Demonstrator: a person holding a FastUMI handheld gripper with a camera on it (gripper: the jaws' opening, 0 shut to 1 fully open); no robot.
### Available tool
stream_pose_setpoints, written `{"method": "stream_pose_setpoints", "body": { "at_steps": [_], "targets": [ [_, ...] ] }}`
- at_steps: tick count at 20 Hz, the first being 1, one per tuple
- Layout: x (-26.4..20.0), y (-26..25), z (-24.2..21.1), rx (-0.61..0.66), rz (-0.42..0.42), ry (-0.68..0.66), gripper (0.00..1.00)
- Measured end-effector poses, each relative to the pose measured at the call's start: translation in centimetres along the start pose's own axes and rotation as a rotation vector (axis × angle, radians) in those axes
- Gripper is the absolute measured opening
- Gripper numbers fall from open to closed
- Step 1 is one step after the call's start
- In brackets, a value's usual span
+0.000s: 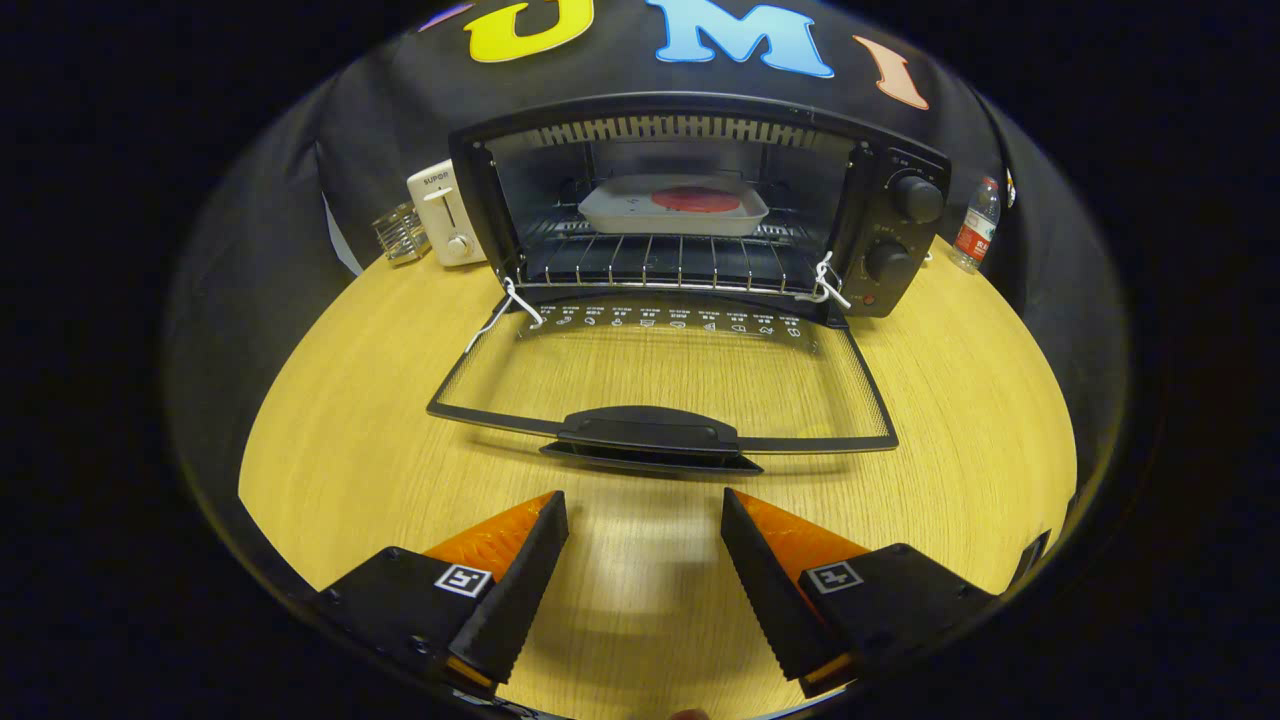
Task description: Open the toaster oven, put the food inside, and close the toaster oven door.
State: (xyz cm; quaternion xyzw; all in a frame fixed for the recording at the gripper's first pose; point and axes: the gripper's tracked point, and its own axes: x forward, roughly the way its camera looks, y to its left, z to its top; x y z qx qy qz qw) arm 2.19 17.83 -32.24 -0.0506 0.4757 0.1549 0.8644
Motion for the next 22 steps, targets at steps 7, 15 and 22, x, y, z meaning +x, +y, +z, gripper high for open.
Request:
{"method": "stream_pose_setpoints", "body": {
  "at_steps": [7, 15, 22],
  "targets": [
    [1.3, -0.5, 0.5, 0.021, -0.063, 0.01, 0.98],
    [0.0, -0.4, 1.2, 0.016, -0.082, -0.056, 0.97],
    [-2.8, -0.2, 3.1, 0.011, -0.078, -0.13, 0.97]
  ]
}}
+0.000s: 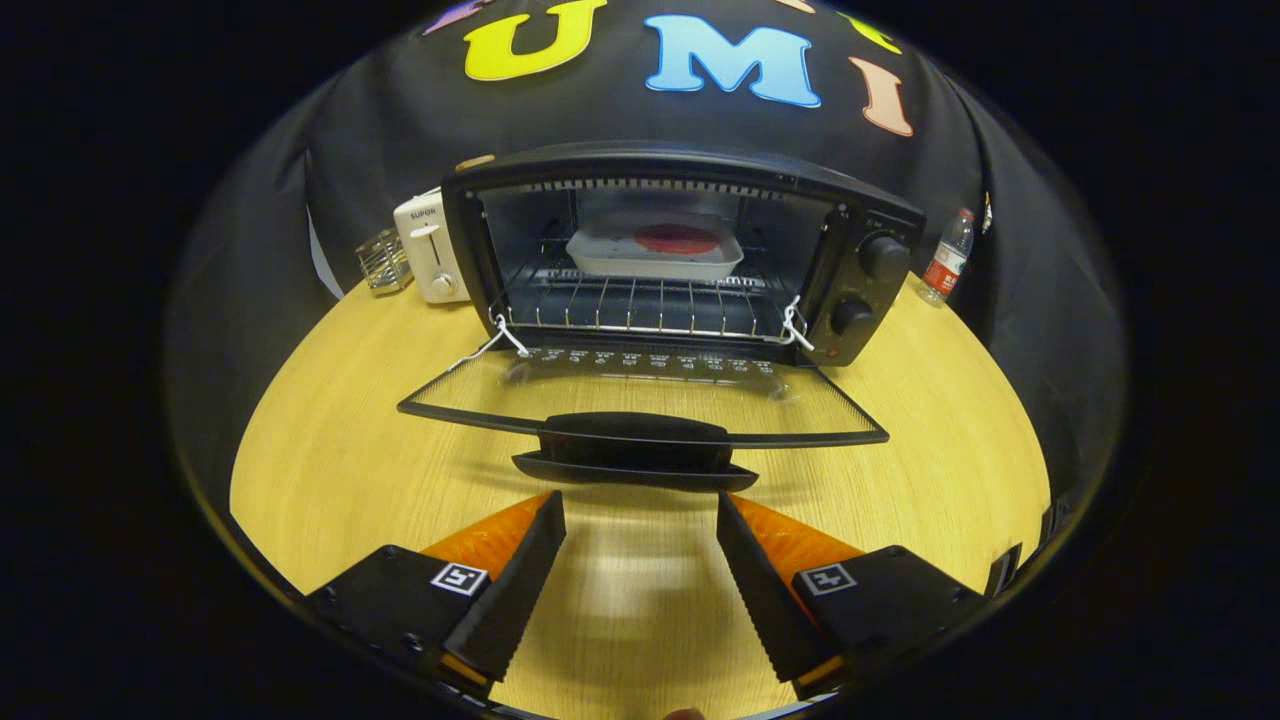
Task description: Open the toaster oven, put the food inside, and close the toaster oven door.
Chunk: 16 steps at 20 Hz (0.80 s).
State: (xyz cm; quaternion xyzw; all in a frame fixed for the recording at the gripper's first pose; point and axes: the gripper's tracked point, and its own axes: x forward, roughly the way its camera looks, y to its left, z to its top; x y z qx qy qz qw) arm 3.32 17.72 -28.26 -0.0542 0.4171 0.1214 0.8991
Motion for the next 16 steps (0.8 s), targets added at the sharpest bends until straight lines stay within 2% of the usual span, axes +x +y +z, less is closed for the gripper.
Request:
{"method": "stream_pose_setpoints", "body": {
  "at_steps": [4, 8, 11, 16],
  "targets": [
    [-1.9, -0.5, 3.5, -0.036, -0.025, -0.134, 0.97],
    [-2.2, -1.4, 5.6, -0.025, -0.049, -0.171, 0.97],
    [-1.7, -1.5, 6.7, -0.03, -0.045, -0.196, 0.97],
    [-3.2, -1.3, 10.4, -0.056, -0.016, -0.358, 0.97]
  ]
}}
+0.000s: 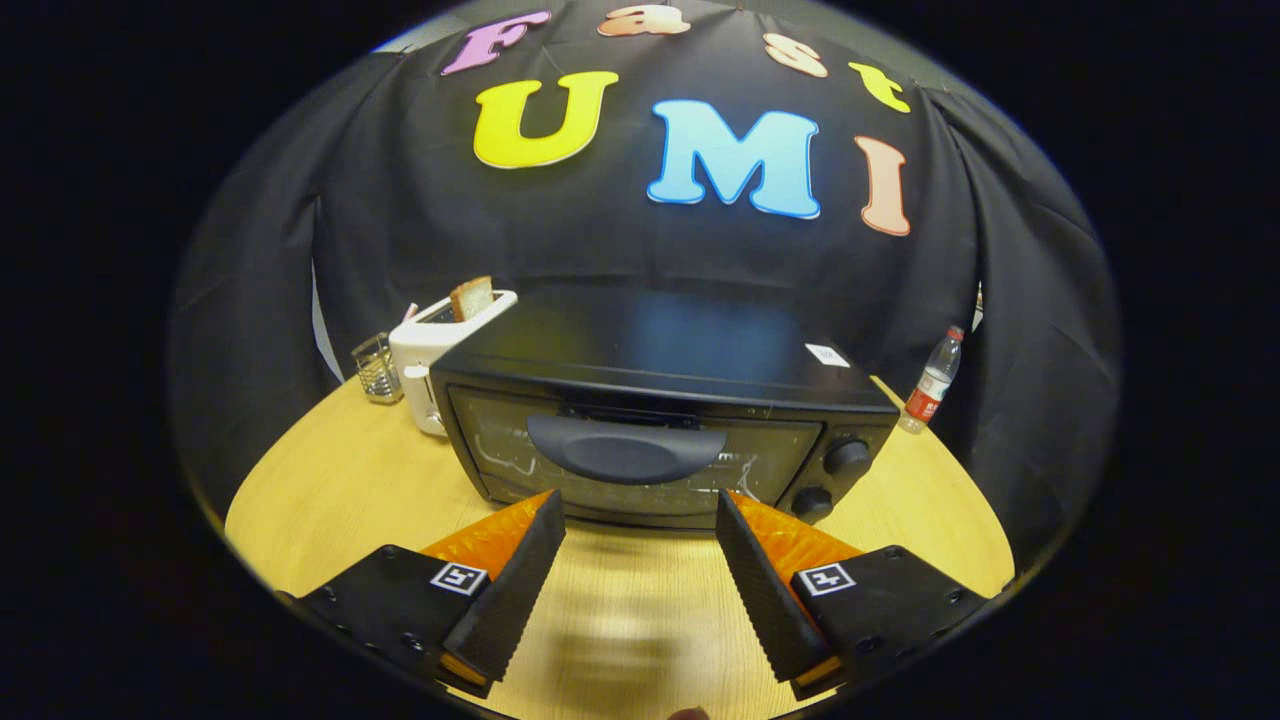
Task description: Open the toaster oven, put the food inside, and close the toaster oven door.
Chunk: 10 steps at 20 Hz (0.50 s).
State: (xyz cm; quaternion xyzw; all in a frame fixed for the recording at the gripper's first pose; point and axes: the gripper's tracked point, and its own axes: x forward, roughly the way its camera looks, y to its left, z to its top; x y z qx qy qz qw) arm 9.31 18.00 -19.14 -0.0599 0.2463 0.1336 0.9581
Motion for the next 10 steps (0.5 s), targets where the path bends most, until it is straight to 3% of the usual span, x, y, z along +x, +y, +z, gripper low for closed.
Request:
{"method": "stream_pose_setpoints", "body": {
  "at_steps": [10],
  "targets": [
    [-11.4, -5.0, 6.6, 0.024, -0.017, -0.301, 0.97]
  ]
}}
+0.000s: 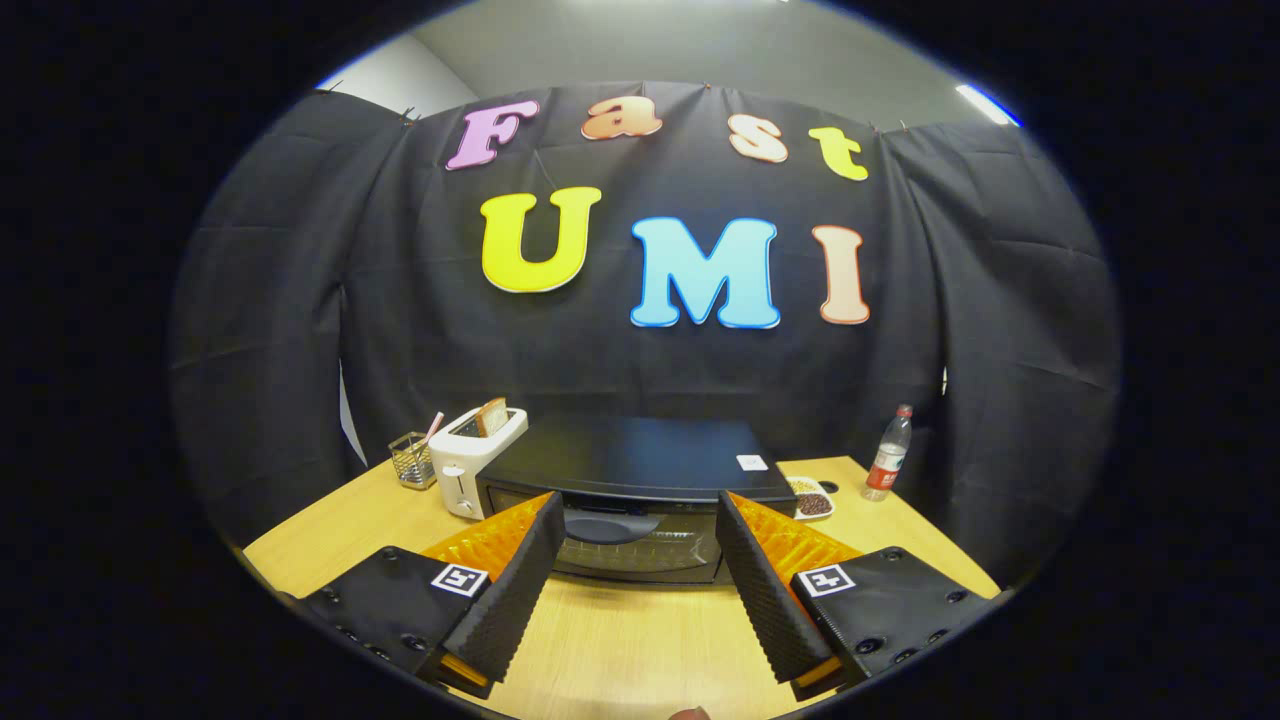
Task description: Open the toaster oven, put the food inside, and close the toaster oven door.
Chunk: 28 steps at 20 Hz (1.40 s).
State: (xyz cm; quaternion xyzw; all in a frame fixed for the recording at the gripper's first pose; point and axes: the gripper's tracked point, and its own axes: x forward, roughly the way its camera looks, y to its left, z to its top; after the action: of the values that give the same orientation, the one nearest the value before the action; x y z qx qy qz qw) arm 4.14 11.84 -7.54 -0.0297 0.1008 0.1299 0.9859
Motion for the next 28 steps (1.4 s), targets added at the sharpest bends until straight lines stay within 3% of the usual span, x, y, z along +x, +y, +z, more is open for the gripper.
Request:
{"method": "stream_pose_setpoints", "body": {
  "at_steps": [8, 12, 13, 15, 18, 28],
  "targets": [
    [-5.3, -10.1, 3.3, 0.061, -0.079, -0.079, 0.96],
    [-5.9, -15.0, 3.0, 0.04, -0.075, -0.065, 0.96],
    [-4.7, -15.9, 6.0, 0.022, -0.075, -0.062, 0.96],
    [-4.9, -18.8, 6.2, -0.005, -0.085, -0.065, 0.97],
    [-5.0, -22.1, 6.7, 0.033, -0.098, -0.075, 0.97],
    [-6.2, -25.9, 7.2, 0.104, -0.106, -0.131, 0.96]
  ]
}}
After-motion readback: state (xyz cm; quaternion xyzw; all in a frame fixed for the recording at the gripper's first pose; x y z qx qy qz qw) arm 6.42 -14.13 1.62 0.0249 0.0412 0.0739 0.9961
